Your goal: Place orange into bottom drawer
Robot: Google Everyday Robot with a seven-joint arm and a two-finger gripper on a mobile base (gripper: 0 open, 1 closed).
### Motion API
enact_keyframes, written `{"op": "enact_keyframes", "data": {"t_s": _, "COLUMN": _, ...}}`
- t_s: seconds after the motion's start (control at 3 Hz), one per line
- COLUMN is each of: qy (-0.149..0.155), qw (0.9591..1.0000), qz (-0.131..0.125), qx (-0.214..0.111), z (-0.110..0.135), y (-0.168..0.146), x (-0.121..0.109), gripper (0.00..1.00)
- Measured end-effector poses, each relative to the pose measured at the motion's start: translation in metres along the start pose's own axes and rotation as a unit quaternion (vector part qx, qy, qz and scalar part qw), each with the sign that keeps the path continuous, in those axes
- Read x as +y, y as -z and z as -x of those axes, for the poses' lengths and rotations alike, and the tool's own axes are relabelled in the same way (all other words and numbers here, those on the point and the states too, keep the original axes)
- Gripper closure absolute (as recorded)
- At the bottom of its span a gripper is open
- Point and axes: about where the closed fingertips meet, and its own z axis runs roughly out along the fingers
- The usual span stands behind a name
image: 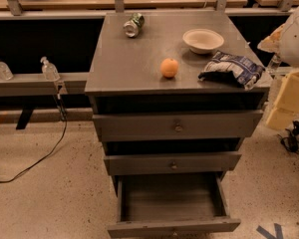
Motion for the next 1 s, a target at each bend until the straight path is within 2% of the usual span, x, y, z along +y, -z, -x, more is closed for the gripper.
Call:
{"op": "enact_keyframes", "data": {"t_s": 0.33, "qy": 0.0, "qw": 1.0, "qz": 0.0, "qx": 0.0, "z": 0.0, "y": 0.0, "x": 0.0, "gripper": 0.0}}
{"op": "enact_keyframes", "data": {"t_s": 0.67, "qy": 0.012, "qw": 0.9996, "qz": -0.019, "qx": -0.016, "z": 0.011, "y": -0.011, "x": -0.023, "gripper": 0.0}}
{"op": "enact_keyframes", "data": {"t_s": 1.0, "qy": 0.029, "qw": 0.9961, "qz": -0.049, "qx": -0.067, "z": 0.038, "y": -0.038, "x": -0.07, "gripper": 0.0}}
